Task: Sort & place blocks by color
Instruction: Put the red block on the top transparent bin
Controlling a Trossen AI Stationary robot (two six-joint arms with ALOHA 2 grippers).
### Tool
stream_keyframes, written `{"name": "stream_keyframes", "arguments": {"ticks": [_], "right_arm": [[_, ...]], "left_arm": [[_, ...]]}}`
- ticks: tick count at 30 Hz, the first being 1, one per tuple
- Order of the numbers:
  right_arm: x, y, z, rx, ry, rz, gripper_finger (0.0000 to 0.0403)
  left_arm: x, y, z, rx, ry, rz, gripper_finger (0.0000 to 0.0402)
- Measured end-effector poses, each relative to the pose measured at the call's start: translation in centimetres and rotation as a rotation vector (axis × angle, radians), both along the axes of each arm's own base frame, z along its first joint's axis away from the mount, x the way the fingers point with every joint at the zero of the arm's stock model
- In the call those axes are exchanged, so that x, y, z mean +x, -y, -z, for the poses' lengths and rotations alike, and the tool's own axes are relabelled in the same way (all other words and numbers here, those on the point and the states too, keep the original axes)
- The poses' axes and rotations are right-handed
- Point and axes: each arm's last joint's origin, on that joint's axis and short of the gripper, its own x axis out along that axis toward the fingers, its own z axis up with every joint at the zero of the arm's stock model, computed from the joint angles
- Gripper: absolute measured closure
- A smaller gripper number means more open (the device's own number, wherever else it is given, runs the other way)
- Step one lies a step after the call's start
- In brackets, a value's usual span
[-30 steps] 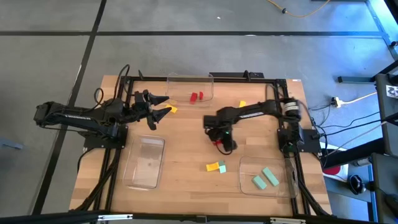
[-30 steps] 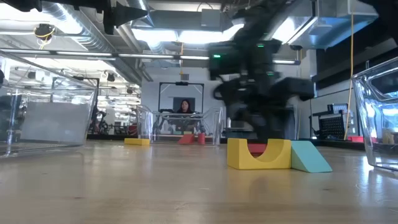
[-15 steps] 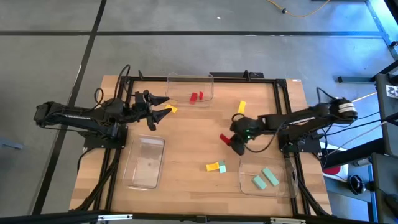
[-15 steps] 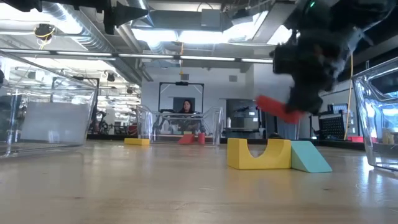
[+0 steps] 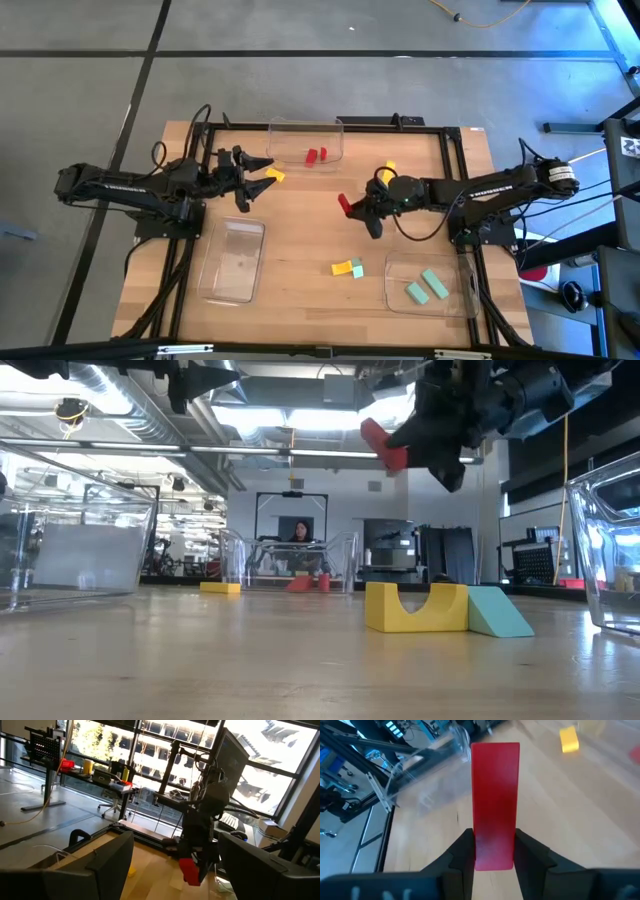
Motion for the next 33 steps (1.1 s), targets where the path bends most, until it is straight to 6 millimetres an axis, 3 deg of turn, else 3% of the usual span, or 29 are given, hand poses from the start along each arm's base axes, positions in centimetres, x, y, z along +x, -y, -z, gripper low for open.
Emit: {"name": "stream_keyframes", "arguments": {"ticks": [33], "right_arm": [[0.13, 0.14, -0.33, -0.012, 0.02, 0.0, 0.0299]], "left_arm": [[0.0, -0.01, 0.0, -0.009, 0.003, 0.001, 0.012]]}}
